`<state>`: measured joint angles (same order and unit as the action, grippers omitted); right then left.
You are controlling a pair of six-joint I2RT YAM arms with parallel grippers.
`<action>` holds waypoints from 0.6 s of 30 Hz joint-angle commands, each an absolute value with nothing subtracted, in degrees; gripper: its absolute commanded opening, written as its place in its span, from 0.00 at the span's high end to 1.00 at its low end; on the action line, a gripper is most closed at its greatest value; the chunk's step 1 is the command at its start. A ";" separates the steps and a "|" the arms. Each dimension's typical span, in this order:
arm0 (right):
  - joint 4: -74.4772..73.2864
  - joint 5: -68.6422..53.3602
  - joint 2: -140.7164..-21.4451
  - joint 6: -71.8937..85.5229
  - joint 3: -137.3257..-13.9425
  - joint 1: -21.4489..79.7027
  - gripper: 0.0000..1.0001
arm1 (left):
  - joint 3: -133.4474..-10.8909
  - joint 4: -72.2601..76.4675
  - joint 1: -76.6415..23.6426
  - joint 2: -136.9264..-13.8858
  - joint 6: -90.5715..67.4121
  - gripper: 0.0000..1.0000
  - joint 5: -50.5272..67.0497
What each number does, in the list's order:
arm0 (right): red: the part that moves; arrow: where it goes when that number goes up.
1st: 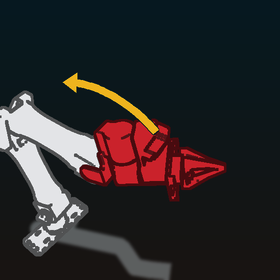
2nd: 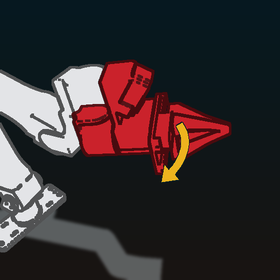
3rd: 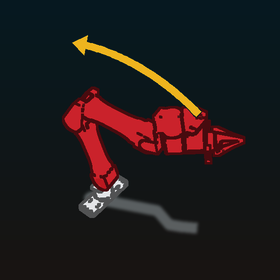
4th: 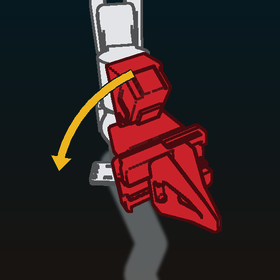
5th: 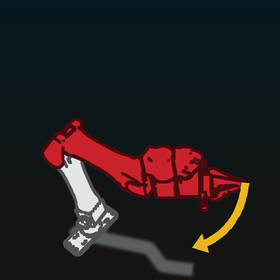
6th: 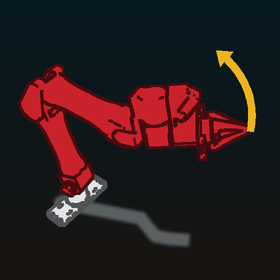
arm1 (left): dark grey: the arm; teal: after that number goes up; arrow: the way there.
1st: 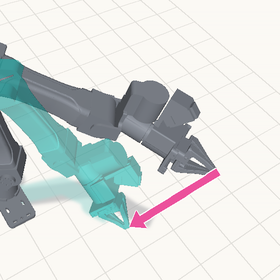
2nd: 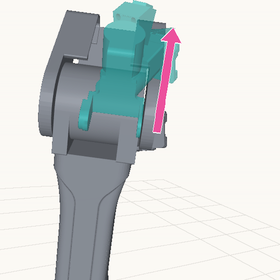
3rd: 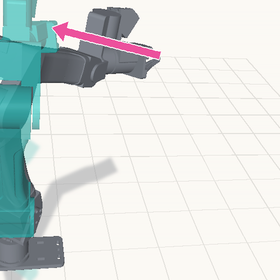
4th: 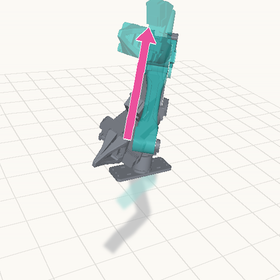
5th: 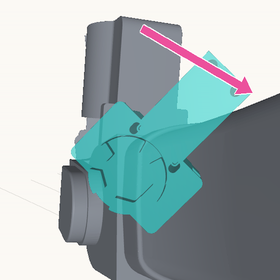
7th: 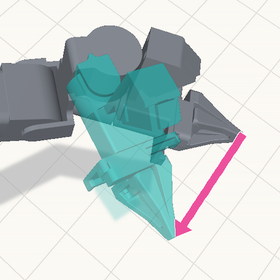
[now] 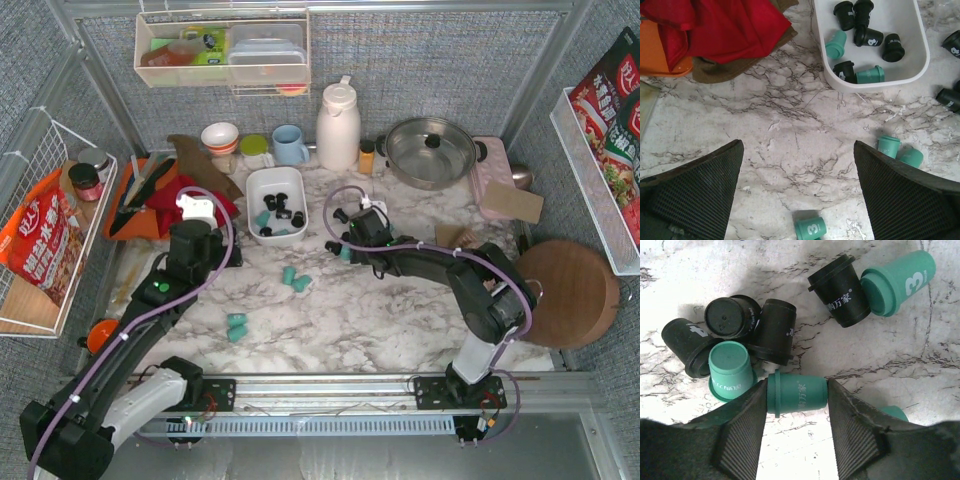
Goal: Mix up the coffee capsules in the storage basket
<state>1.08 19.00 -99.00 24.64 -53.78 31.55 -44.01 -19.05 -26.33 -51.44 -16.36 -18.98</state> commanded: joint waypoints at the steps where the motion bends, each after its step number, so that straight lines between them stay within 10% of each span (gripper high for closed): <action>1: 2.29 18.71 -98.94 24.57 -54.08 31.46 0.48 | -43.77 -17.25 -26.29 -50.71 -15.47 0.01 -20.12; 18: -3.76 18.80 -92.21 19.55 -65.75 38.48 0.53 | -43.20 -15.98 -25.75 -47.36 -14.44 0.01 -20.91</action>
<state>-4.14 19.09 -91.48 22.37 -61.36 35.94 -43.55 -18.92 -26.17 -48.60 -15.16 -19.77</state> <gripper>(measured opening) 0.498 0.992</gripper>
